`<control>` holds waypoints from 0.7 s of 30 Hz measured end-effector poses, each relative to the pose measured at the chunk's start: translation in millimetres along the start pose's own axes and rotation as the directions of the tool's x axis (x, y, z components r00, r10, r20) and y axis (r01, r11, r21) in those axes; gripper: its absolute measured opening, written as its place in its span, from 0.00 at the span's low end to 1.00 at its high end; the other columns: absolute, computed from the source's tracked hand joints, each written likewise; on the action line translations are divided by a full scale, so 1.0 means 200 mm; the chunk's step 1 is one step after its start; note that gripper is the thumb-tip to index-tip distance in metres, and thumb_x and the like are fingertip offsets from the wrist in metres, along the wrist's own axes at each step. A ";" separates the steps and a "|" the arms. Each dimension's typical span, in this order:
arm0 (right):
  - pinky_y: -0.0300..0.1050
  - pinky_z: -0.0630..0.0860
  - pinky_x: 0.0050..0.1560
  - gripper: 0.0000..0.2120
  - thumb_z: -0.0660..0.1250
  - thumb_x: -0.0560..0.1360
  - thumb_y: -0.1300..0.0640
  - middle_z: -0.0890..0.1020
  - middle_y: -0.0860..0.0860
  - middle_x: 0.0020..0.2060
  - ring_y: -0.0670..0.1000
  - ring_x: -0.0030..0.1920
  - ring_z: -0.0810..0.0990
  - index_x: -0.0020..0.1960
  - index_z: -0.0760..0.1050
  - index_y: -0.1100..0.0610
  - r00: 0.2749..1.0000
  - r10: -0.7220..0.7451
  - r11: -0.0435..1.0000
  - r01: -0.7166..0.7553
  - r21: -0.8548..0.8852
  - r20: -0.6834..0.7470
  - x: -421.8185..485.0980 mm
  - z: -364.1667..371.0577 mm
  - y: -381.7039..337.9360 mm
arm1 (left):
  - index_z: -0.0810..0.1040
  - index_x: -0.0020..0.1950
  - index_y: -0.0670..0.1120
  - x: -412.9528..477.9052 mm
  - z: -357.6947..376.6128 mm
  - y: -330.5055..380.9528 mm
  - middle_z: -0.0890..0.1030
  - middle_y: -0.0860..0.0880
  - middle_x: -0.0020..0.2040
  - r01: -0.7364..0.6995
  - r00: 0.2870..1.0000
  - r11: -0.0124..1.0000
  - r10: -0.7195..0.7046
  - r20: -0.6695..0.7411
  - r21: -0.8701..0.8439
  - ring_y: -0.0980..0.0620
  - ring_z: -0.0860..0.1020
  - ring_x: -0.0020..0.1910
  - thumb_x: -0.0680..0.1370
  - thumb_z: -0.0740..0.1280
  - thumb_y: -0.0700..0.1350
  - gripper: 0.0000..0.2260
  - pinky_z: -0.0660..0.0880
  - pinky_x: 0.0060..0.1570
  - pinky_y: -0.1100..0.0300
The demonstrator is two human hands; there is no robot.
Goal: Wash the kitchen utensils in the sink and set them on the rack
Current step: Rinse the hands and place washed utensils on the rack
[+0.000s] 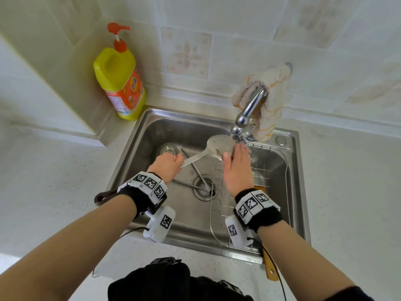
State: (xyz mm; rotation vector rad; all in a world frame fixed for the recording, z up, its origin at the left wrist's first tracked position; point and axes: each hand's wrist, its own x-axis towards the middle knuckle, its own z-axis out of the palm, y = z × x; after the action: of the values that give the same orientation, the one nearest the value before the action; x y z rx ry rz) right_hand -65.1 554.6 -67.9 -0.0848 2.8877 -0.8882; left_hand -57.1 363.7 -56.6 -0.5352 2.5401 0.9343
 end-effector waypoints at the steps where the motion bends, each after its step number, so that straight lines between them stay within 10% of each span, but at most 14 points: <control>1: 0.44 0.46 0.75 0.29 0.44 0.80 0.47 0.55 0.58 0.75 0.52 0.76 0.51 0.75 0.52 0.63 0.997 -0.067 0.997 0.068 -0.034 0.029 -0.02 0.00 -0.03 | 0.72 0.29 0.43 -0.01 0.00 0.00 0.76 0.44 0.35 -0.003 1.000 1.000 0.003 -0.007 0.013 0.42 0.76 0.42 0.80 0.55 0.50 0.21 0.71 0.50 0.53; 4: 0.43 0.44 0.74 0.28 0.42 0.80 0.47 0.55 0.51 0.75 0.47 0.75 0.49 0.76 0.52 0.59 0.962 -0.248 0.968 0.252 -0.016 0.111 -0.02 0.04 -0.07 | 0.68 0.28 0.46 -0.04 -0.03 0.01 0.73 0.46 0.34 -0.035 0.999 0.995 0.036 -0.011 0.091 0.43 0.74 0.39 0.79 0.55 0.50 0.20 0.70 0.47 0.53; 8: 0.57 0.51 0.75 0.22 0.48 0.81 0.54 0.61 0.63 0.71 0.60 0.73 0.57 0.70 0.61 0.63 0.997 0.062 0.997 -0.059 -0.049 0.051 0.10 0.02 0.01 | 0.70 0.35 0.44 -0.08 -0.05 0.04 0.73 0.45 0.38 -0.107 0.994 0.968 0.104 0.022 0.228 0.43 0.73 0.42 0.80 0.55 0.45 0.15 0.72 0.49 0.49; 13: 0.46 0.43 0.75 0.22 0.44 0.82 0.52 0.56 0.53 0.75 0.52 0.76 0.48 0.75 0.56 0.56 0.955 -0.283 0.941 0.295 -0.165 0.093 -0.01 0.08 -0.07 | 0.71 0.34 0.44 -0.07 -0.03 0.04 0.71 0.48 0.34 -0.151 0.987 0.918 0.159 0.008 0.367 0.44 0.72 0.41 0.81 0.51 0.50 0.20 0.70 0.47 0.53; 17: 0.47 0.60 0.71 0.20 0.48 0.81 0.47 0.75 0.52 0.60 0.51 0.64 0.71 0.64 0.70 0.55 0.962 -0.224 0.952 0.250 -0.175 0.155 0.10 -0.03 0.00 | 0.71 0.60 0.46 -0.06 -0.06 0.03 0.69 0.48 0.40 -0.227 0.965 0.799 0.261 0.020 0.557 0.46 0.73 0.42 0.82 0.51 0.45 0.12 0.73 0.45 0.52; 21: 0.45 0.67 0.64 0.19 0.53 0.80 0.46 0.73 0.52 0.58 0.50 0.59 0.70 0.62 0.71 0.56 0.892 -0.326 0.873 0.411 -0.263 0.312 0.07 -0.07 0.03 | 0.65 0.67 0.50 -0.05 -0.07 0.00 0.70 0.49 0.42 -0.201 0.964 0.728 0.266 0.000 0.655 0.49 0.71 0.38 0.82 0.52 0.45 0.13 0.72 0.40 0.56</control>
State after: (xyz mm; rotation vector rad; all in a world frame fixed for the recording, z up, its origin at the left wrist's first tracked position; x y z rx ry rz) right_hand -80.5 565.6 -61.6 -0.7540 2.7736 -0.3904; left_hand -51.9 355.7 -42.5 -0.0370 2.8235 0.0298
